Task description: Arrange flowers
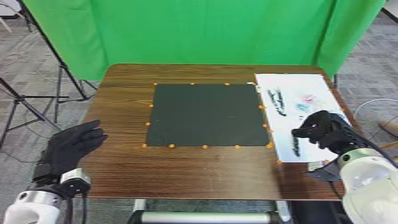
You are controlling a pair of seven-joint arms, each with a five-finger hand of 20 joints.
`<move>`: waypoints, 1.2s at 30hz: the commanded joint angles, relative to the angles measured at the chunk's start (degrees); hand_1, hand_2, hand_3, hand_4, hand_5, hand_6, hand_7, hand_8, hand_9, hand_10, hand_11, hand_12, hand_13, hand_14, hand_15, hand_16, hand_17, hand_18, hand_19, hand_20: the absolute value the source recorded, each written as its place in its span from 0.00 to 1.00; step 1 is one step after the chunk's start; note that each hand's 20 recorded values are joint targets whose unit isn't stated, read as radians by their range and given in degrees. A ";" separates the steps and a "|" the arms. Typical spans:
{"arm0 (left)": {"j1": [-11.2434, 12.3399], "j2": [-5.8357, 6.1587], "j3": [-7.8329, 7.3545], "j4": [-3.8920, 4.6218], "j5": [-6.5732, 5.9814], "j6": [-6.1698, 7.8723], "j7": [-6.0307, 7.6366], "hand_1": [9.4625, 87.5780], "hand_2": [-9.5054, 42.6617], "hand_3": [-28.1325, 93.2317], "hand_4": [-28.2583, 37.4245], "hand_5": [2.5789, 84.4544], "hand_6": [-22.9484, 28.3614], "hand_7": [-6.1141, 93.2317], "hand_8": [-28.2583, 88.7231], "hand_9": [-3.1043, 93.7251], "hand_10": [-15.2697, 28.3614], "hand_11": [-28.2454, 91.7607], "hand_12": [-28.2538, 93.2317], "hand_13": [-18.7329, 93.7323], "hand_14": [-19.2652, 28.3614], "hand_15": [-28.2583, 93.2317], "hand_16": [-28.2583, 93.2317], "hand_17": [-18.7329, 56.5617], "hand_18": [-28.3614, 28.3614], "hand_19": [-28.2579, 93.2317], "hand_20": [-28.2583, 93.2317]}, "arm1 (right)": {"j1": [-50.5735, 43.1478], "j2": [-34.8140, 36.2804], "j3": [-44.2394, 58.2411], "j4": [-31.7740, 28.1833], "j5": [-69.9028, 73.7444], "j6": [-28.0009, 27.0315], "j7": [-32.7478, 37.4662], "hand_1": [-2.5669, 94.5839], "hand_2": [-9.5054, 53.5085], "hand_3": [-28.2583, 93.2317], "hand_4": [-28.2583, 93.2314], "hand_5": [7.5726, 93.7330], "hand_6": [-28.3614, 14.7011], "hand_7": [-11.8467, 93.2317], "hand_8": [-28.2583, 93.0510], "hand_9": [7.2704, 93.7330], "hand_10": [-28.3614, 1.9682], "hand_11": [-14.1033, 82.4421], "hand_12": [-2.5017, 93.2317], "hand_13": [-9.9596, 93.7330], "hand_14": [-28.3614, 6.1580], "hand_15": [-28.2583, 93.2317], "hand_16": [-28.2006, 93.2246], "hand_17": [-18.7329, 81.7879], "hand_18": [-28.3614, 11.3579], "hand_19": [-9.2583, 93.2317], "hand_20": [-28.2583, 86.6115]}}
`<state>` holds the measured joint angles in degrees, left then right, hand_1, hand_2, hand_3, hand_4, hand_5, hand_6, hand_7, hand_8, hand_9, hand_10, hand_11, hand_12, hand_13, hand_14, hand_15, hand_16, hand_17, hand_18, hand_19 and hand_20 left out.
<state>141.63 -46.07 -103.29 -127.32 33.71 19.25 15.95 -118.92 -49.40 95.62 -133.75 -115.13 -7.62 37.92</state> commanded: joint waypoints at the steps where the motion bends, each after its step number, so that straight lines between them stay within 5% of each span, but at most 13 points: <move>1: 0.29 0.38 0.36 -0.21 -0.14 0.18 0.33 0.23 0.36 0.88 0.21 0.54 0.73 0.20 0.17 0.45 0.87 0.56 0.31 0.43 1.00 0.73 0.13 0.14 0.88 0.72 0.38 | -0.09 0.58 -0.51 -0.16 0.68 0.05 1.94 0.36 0.09 0.86 0.01 0.59 0.42 0.41 0.13 0.62 0.24 0.64 0.27 0.67 0.36 0.89 0.45 0.48 0.09 0.90 0.36; 7: 0.67 0.71 0.39 -0.34 -0.40 0.46 0.88 0.23 0.36 0.88 0.21 0.54 0.73 0.20 0.17 0.45 0.87 0.56 0.31 0.43 1.00 0.73 0.13 0.14 0.88 0.72 0.38 | 0.35 0.99 -1.58 0.29 -0.32 0.15 3.02 0.37 0.10 0.87 0.02 0.61 0.41 0.41 0.13 0.63 0.23 0.62 0.26 0.67 0.36 0.88 0.44 0.49 0.08 0.90 0.34; 13: 0.53 0.26 0.19 -0.56 0.06 0.33 0.03 0.23 0.36 0.88 0.21 0.54 0.73 0.20 0.17 0.45 0.87 0.56 0.31 0.43 1.00 0.73 0.13 0.14 0.88 0.72 0.38 | 0.73 1.38 -3.85 1.13 -2.96 -0.54 5.82 0.36 0.10 0.86 0.02 0.61 0.41 0.40 0.13 0.64 0.22 0.61 0.26 0.67 0.35 0.88 0.43 0.49 0.07 0.91 0.33; 20: 0.21 1.15 0.91 -0.26 -0.45 0.57 1.13 0.23 0.36 0.88 0.20 0.55 0.73 0.20 0.17 0.45 0.87 0.56 0.31 0.43 1.00 0.73 0.13 0.14 0.88 0.72 0.38 | 4.18 2.40 -8.06 3.81 -6.35 -0.58 7.86 0.36 0.10 0.84 0.02 0.63 0.38 0.37 0.14 0.64 0.19 0.59 0.25 0.68 0.34 0.88 0.43 0.49 0.05 0.93 0.31; 36: -0.01 0.91 0.96 -0.12 -0.24 0.26 0.45 0.23 0.36 0.88 0.21 0.54 0.73 0.20 0.17 0.45 0.87 0.56 0.31 0.43 1.00 0.73 0.13 0.14 0.88 0.72 0.37 | 8.17 3.02 -17.99 10.79 -17.20 3.17 11.78 0.37 0.04 0.84 0.02 0.64 0.35 0.35 0.15 0.64 0.18 0.59 0.25 0.67 0.34 0.88 0.43 0.50 0.04 0.94 0.27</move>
<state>141.30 -45.10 -102.38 -127.30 33.64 19.37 16.67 -110.74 -46.32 79.77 -125.24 -128.71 -6.00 47.15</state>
